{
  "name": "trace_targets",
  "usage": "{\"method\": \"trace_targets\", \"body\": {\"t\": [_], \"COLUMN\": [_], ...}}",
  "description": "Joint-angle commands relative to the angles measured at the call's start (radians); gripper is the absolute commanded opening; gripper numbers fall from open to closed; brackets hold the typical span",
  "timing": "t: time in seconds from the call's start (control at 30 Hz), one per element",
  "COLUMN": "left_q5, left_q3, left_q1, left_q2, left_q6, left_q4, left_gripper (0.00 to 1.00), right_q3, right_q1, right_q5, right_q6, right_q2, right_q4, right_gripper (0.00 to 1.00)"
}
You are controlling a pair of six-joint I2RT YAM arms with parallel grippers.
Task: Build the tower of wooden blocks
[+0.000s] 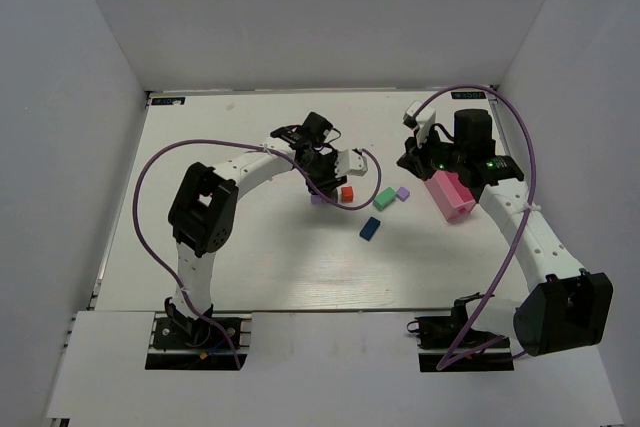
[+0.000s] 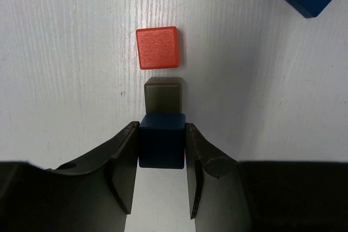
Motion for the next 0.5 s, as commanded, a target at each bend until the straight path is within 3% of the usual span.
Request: {"method": "trace_targets", "body": {"t": [0.0, 0.47], "left_q5": [0.022, 0.022], "left_q3": [0.001, -0.009], "left_q1": [-0.004, -0.004], "left_q2": [0.007, 0.007], "left_q6": [-0.001, -0.001], "left_q4": [0.018, 0.018], "left_gripper": [0.26, 0.29], "right_q3": [0.003, 0.007], "right_q1": [0.003, 0.003], "right_q5": [-0.013, -0.013], "right_q6": [-0.009, -0.012], "right_q2": [0.001, 0.001], "right_q4": [0.002, 0.001], "right_gripper": [0.15, 0.15]}}
